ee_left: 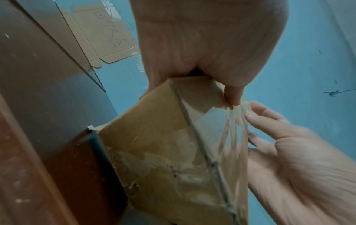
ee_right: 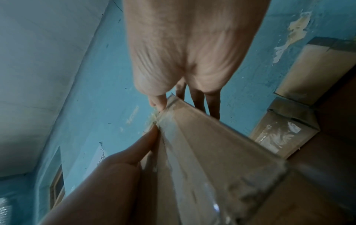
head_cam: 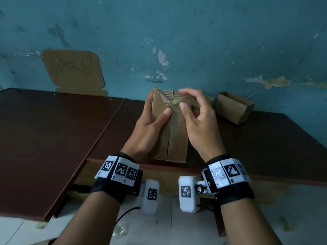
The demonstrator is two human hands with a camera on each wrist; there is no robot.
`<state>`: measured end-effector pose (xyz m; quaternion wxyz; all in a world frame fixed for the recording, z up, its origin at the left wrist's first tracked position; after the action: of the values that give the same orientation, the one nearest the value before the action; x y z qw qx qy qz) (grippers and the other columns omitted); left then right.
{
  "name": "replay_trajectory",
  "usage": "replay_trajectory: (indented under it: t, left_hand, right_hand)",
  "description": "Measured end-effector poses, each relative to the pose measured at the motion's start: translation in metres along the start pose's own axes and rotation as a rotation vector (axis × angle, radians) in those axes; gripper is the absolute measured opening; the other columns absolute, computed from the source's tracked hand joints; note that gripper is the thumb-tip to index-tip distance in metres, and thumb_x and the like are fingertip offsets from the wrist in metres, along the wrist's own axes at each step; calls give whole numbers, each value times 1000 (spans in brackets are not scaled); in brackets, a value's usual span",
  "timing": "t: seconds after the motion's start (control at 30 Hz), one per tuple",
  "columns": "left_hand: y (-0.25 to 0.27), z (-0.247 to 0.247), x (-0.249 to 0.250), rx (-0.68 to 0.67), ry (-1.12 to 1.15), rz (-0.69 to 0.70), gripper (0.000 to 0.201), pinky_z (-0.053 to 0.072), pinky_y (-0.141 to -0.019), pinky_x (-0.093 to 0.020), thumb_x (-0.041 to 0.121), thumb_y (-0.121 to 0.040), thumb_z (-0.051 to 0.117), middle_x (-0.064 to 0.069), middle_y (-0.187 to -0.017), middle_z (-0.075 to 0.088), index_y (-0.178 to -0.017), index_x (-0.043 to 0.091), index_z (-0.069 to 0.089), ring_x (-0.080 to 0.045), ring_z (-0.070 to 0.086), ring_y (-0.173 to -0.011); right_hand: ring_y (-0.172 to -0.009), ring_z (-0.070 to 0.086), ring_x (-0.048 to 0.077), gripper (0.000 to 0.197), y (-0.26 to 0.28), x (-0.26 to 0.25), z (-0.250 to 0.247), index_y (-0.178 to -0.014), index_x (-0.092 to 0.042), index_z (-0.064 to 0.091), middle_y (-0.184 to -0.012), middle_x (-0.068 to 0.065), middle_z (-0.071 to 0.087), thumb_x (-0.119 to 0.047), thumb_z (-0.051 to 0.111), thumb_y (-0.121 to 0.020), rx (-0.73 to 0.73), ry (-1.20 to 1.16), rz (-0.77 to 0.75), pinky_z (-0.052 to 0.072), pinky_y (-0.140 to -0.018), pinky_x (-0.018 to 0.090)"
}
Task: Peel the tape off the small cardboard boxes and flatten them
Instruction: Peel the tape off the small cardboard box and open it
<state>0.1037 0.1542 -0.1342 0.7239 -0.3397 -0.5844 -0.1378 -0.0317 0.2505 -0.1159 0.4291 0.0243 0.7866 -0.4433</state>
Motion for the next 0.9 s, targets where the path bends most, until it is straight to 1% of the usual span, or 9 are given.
replay_trajectory:
  t: [0.1, 0.2, 0.23, 0.37, 0.5, 0.57, 0.67, 0.73, 0.9]
  left_hand:
    - [0, -1, 1, 8, -3, 2, 71, 58, -108, -35, 21, -110, 62, 3, -152, 63, -170, 37, 26, -11, 67, -134]
    - [0, -2, 1, 11, -7, 9, 69, 58, -109, -37, 22, -111, 61, 2, -151, 64, -169, 36, 27, -12, 66, -134]
    - [0, -3, 1, 14, -13, 10, 69, 58, -109, -38, 23, -111, 62, 2, -151, 64, -169, 36, 28, -13, 66, -135]
    - [-1, -2, -1, 18, -25, 5, 70, 56, -112, -41, 25, -110, 63, 3, -151, 64, -169, 36, 28, -13, 65, -136]
    - [-1, -2, -3, 13, -21, 1, 70, 54, -114, -46, 24, -110, 63, 1, -153, 63, -169, 37, 27, -16, 64, -138]
    - [-2, -2, -3, 11, -16, -15, 71, 52, -116, -48, 31, -109, 64, 3, -153, 63, -168, 42, 28, -16, 64, -139]
    - [-2, -3, 0, 9, -68, -29, 72, 44, -122, -53, 58, -99, 59, 13, -159, 56, -163, 57, 28, -15, 56, -145]
    - [-2, -3, 1, 9, -80, -18, 72, 42, -123, -53, 68, -97, 58, 17, -160, 55, -162, 59, 30, -12, 54, -147]
    - [-2, -2, 0, 38, -115, 1, 65, 48, -118, -41, 57, -104, 57, 21, -151, 61, -164, 55, 30, -2, 60, -138]
  right_hand:
    - [-144, 54, 7, 12, 0, 1, 1, -115, -17, 73, -138, 2, 66, -11, 67, -106, 28, 14, 22, 42, -119, 22]
    - [-151, 50, 8, 12, 0, 2, 1, -109, -18, 75, -141, 0, 64, -11, 75, -99, 6, -10, 29, 45, -124, 41]
    - [-152, 49, 8, 12, 1, 2, 1, -107, -18, 75, -142, 0, 63, -11, 78, -98, -3, 4, 22, 45, -124, 41]
    - [-153, 46, 6, 13, 0, -7, -4, -99, -25, 73, -152, 2, 58, -13, 80, -99, -40, 22, 46, 40, -118, 16]
    - [-154, 41, 4, 8, 0, -10, -6, -93, -19, 76, -156, 3, 54, -15, 81, -99, -99, 55, 78, 32, -114, 4]
    - [-154, 41, 2, 9, 1, -10, -8, -92, -19, 77, -158, 1, 52, -14, 80, -99, -114, 50, 99, 32, -117, 8]
    - [-155, 40, 3, 8, 3, -10, -9, -93, -17, 80, -160, -3, 50, -12, 79, -99, -119, 48, 107, 35, -124, 21]
    - [-155, 43, 5, 9, 4, -9, -10, -94, -18, 81, -161, -3, 49, -11, 78, -100, -121, 36, 103, 39, -125, 27]
    - [-157, 39, 5, 9, 3, -8, -6, -93, -20, 79, -157, 2, 52, -14, 79, -99, -103, 95, 48, 38, -125, 28]
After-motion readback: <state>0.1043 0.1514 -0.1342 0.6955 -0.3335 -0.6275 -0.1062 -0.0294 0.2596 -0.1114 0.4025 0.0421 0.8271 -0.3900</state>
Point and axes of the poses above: each hand's wrist, its own y-axis away from the middle knuckle, its own z-axis out of the palm, x = y × z, the point moved 1 cm from there along -y, towards the middle knuckle
